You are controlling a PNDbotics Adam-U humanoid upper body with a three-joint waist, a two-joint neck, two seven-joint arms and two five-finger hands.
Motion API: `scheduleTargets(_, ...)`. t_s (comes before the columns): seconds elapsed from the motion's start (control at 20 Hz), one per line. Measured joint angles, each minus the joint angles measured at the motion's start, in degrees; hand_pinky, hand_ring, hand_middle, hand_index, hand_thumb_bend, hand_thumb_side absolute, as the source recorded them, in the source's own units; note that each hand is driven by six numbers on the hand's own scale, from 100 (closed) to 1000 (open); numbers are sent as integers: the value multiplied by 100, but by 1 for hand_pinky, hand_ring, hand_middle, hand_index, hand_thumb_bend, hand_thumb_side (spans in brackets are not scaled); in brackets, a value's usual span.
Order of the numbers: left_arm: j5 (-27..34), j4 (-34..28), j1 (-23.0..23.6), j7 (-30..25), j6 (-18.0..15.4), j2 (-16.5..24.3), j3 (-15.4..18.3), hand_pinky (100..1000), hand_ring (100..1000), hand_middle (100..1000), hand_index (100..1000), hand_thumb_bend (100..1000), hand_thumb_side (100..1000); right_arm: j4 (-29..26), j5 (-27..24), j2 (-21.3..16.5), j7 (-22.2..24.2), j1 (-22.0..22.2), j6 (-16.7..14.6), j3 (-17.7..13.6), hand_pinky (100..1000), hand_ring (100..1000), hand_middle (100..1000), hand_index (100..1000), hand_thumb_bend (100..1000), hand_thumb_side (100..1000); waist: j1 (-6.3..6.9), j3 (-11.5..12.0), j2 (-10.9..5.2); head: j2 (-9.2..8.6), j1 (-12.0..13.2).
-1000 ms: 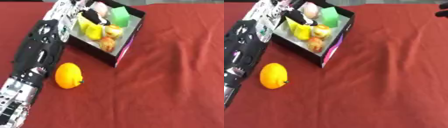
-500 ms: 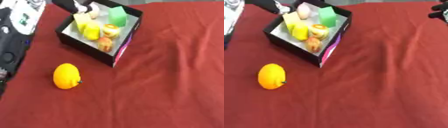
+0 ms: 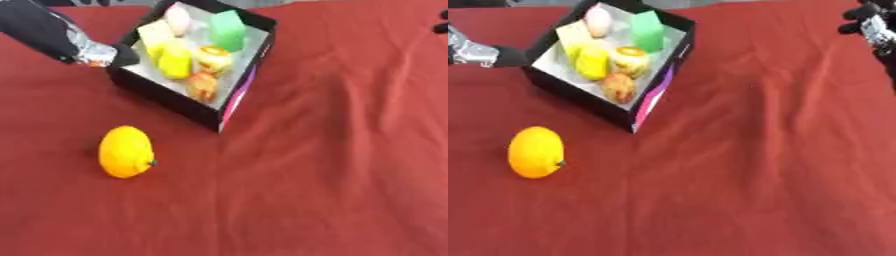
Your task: Pick up objects on the table and place them in the box.
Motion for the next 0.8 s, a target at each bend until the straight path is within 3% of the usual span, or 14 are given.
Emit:
scheduleTargets(0.35, 193, -316, 234, -323, 413, 248, -193, 708, 672, 662, 796, 560, 485, -3, 8, -4, -13, 4, -12, 0, 972, 738, 702, 836, 100, 515, 4, 41, 0, 48, 112)
scheduleTargets(0.4, 229, -340, 266, -331, 480, 281, -233, 700, 660, 648, 784, 576, 458, -3, 16, -4, -17, 7, -14, 0, 972, 738, 702, 836, 100, 515, 5, 41, 0, 48, 132)
scheduleTargets(0.6, 315, -373, 435, -345, 711, 361, -409, 707, 674, 663, 797, 567, 497, -3, 50, -5, -33, 23, -26, 0, 972, 738, 702, 835, 100, 516, 5, 60, -16, 49, 195)
scheduleTargets(0.8, 356, -342, 593, -418, 730, 363, -576, 715, 691, 681, 804, 554, 463, -3, 51, -6, -42, 45, -20, 0, 972, 738, 702, 835, 100, 515, 5, 76, -24, 49, 233)
